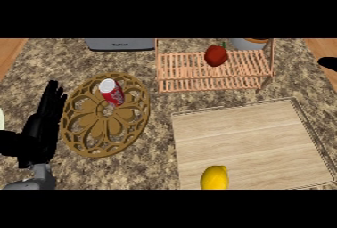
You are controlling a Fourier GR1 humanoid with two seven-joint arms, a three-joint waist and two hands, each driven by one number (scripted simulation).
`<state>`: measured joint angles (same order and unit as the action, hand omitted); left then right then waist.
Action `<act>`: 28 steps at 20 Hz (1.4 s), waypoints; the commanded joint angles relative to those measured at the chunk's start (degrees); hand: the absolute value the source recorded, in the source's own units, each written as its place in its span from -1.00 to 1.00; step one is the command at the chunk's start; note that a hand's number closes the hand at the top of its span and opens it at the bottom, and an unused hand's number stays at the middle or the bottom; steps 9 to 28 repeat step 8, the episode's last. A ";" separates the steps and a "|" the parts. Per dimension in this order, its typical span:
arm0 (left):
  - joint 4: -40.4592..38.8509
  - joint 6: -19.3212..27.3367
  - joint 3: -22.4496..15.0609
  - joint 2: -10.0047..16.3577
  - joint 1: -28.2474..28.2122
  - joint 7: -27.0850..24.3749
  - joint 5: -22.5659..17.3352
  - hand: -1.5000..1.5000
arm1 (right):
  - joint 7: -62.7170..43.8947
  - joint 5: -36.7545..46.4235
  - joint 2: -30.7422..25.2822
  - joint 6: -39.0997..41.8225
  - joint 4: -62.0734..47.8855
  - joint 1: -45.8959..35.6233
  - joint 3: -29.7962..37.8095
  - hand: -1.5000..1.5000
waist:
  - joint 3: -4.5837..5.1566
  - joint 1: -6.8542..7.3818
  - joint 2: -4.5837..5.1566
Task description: Pick the bell pepper from the tray and place it in the tiered shelf
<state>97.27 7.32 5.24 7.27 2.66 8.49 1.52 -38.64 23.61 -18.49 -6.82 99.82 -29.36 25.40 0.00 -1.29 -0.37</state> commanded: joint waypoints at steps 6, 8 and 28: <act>-3.98 -1.89 2.40 1.75 4.79 0.87 -1.50 0.00 | 0.27 -15.26 -5.90 8.78 10.01 11.03 9.68 -1.00 | 0.01 0.95 0.33; -0.17 2.17 -1.95 -1.73 3.73 1.88 3.06 0.00 | 0.27 -18.32 -6.12 9.97 11.58 12.99 11.57 -1.00 | 0.00 0.90 0.29; -0.17 2.17 -1.95 -1.73 3.73 1.88 3.06 0.00 | 0.27 -18.32 -6.12 9.97 11.58 12.99 11.57 -1.00 | 0.00 0.90 0.29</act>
